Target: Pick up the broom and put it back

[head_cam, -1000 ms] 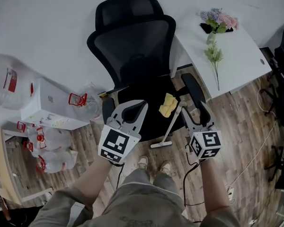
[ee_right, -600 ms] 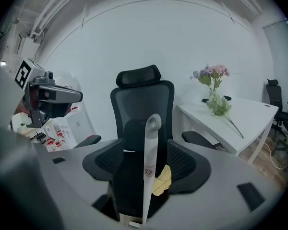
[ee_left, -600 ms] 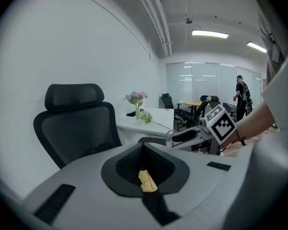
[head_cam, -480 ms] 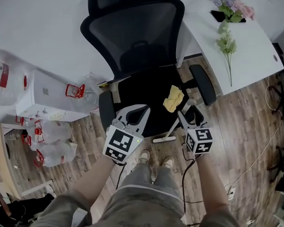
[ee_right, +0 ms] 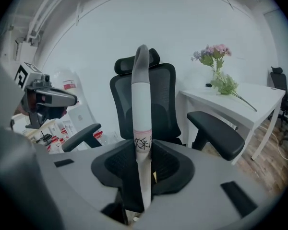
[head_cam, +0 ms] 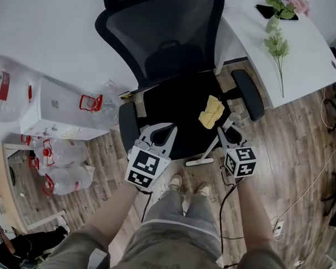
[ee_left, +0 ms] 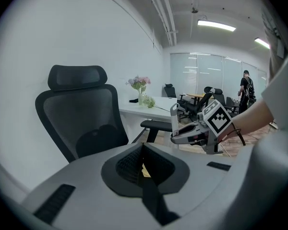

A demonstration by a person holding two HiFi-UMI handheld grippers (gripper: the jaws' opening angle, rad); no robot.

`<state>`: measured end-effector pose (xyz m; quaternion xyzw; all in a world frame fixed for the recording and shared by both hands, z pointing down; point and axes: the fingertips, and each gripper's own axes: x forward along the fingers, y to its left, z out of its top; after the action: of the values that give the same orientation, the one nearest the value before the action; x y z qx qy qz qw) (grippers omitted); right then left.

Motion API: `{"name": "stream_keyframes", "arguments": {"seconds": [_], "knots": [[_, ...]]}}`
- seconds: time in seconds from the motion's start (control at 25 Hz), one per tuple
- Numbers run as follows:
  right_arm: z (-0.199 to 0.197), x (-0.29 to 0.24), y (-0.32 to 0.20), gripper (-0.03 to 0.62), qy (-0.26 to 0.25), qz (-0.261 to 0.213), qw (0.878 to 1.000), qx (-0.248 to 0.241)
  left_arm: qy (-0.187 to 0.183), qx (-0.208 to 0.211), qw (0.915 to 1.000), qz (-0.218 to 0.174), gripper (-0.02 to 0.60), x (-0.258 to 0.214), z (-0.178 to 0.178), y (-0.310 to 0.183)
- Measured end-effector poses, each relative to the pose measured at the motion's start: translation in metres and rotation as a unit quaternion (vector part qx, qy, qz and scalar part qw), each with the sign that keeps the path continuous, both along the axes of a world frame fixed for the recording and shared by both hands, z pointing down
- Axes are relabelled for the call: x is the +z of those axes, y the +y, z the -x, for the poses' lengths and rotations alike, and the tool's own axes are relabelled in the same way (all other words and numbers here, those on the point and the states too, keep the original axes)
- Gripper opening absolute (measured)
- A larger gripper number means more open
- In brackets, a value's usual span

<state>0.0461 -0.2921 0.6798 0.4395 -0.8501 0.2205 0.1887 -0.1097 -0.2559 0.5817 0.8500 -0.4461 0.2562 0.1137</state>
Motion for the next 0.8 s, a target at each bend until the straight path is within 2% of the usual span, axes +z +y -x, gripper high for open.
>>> {"name": "stream_keyframes", "arguments": {"seconds": [0.2, 0.52, 0.68, 0.8], "knots": [[-0.007, -0.008, 0.022, 0.121, 0.008, -0.002, 1.0, 0.003, 0.002, -0.001, 1.0, 0.007, 0.017, 0.0, -0.001, 0.01], [-0.024, -0.027, 0.091, 0.121, 0.049, 0.003, 0.999, 0.001, 0.005, -0.002, 1.0, 0.003, 0.017, -0.026, -0.002, 0.045], [-0.032, -0.056, 0.114, 0.121, 0.065, -0.013, 0.998, 0.005, 0.009, 0.0, 1.0, -0.001, 0.017, -0.044, -0.002, 0.062], [-0.04, -0.095, 0.118, 0.12, 0.056, -0.037, 0.998, 0.02, 0.029, -0.005, 0.9996, -0.004, 0.017, -0.061, -0.002, 0.07]]}}
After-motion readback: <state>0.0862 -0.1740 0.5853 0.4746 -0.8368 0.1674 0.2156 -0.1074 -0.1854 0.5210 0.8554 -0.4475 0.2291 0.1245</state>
